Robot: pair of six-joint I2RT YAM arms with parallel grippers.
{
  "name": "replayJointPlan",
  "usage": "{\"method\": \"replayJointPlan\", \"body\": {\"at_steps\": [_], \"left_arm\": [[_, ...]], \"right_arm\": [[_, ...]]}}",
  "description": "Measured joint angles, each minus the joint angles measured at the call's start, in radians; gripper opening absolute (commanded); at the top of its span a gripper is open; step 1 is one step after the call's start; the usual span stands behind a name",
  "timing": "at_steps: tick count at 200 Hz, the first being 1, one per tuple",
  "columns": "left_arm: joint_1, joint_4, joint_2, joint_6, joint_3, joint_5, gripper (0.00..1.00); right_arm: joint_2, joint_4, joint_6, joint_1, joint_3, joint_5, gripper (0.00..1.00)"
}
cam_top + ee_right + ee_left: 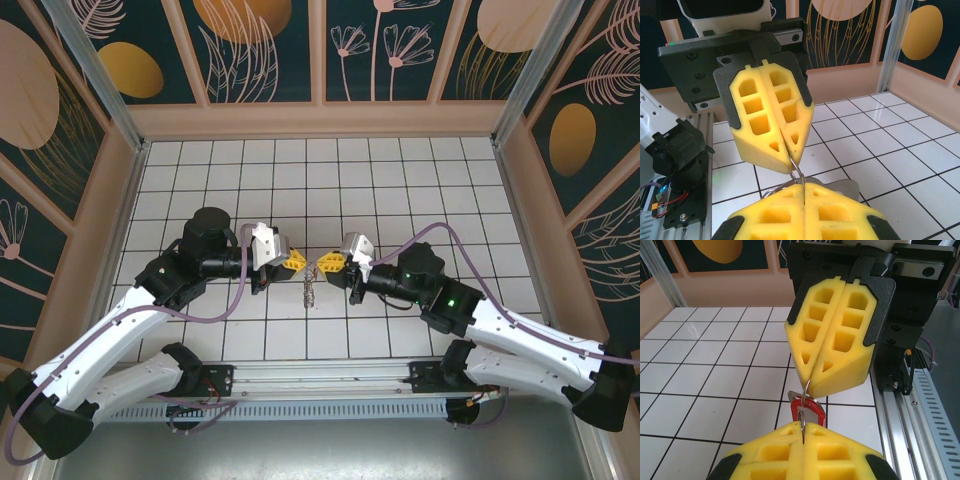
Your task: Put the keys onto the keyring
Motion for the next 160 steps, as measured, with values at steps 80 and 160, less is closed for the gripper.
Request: {"method": "replayJointPlan", "body": {"at_steps": [80,160], "left_arm": [[0.0,0.0,0.0,0.0,0.0,0.0,0.0],[0.0,0.0,0.0,0.0,0.0,0.0,0.0]], "right_arm": [[0.014,0.021,0.0,-0.006,0.0,-0.009,0.0],[0.029,0.022,0.0,-0.01,0.0,-0.021,0.0]]}}
